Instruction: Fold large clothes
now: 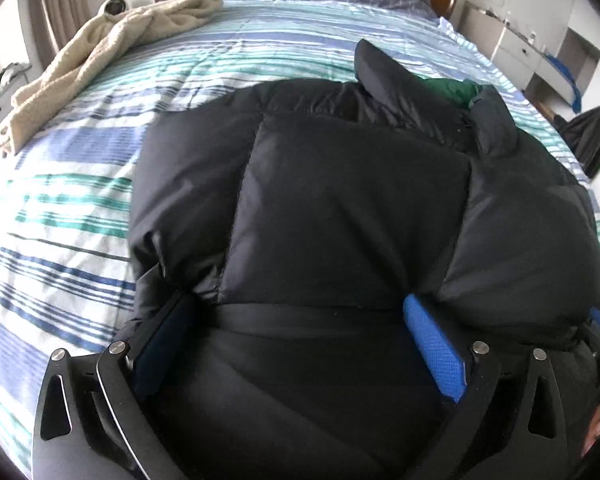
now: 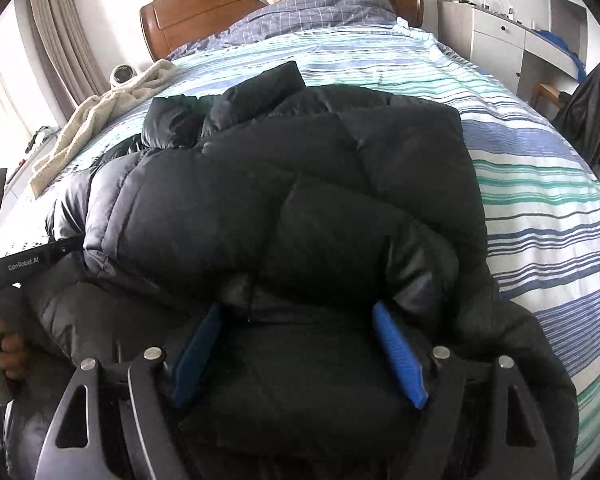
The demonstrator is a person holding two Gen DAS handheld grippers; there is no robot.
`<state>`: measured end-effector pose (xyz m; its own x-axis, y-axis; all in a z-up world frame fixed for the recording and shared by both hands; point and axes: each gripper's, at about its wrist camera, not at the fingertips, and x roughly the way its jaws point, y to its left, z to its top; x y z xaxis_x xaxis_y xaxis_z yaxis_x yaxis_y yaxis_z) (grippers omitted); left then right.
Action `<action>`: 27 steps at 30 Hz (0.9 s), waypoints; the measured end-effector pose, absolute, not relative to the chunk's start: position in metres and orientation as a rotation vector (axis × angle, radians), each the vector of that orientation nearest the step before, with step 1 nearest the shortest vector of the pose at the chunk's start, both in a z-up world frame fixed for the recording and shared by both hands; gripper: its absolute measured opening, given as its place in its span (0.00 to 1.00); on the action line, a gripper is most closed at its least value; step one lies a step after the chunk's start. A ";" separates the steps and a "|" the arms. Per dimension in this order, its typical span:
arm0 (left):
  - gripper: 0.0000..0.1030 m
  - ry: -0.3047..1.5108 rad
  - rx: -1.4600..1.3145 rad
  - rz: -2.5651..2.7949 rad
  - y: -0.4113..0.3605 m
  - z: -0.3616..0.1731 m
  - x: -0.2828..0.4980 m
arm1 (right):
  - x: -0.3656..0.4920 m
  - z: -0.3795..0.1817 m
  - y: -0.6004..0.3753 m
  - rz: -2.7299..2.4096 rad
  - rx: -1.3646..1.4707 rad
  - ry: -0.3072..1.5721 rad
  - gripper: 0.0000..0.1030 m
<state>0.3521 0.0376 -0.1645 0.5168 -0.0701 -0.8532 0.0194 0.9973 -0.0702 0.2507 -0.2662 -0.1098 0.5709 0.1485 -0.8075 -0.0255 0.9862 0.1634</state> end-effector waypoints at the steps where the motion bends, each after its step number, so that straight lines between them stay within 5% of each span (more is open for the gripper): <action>1: 0.98 1.029 -0.045 -0.054 0.037 -0.158 0.348 | 0.250 -0.110 -0.269 0.108 0.150 0.955 0.77; 5: 0.99 0.968 -0.035 -0.111 0.040 -0.134 0.312 | 0.250 -0.111 -0.272 0.116 0.170 0.946 0.77; 16: 1.00 1.031 -0.035 -0.114 0.049 -0.174 0.307 | 0.254 -0.112 -0.262 0.089 0.126 0.962 0.78; 27: 0.98 0.912 0.054 -0.212 0.053 -0.096 0.181 | 0.157 -0.031 -0.267 0.122 0.055 0.948 0.77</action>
<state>0.1809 0.0529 -0.0958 0.5931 -0.1592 -0.7892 0.2050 0.9778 -0.0431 0.1567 -0.2675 -0.0309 0.5774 0.1288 -0.8062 -0.0802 0.9917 0.1009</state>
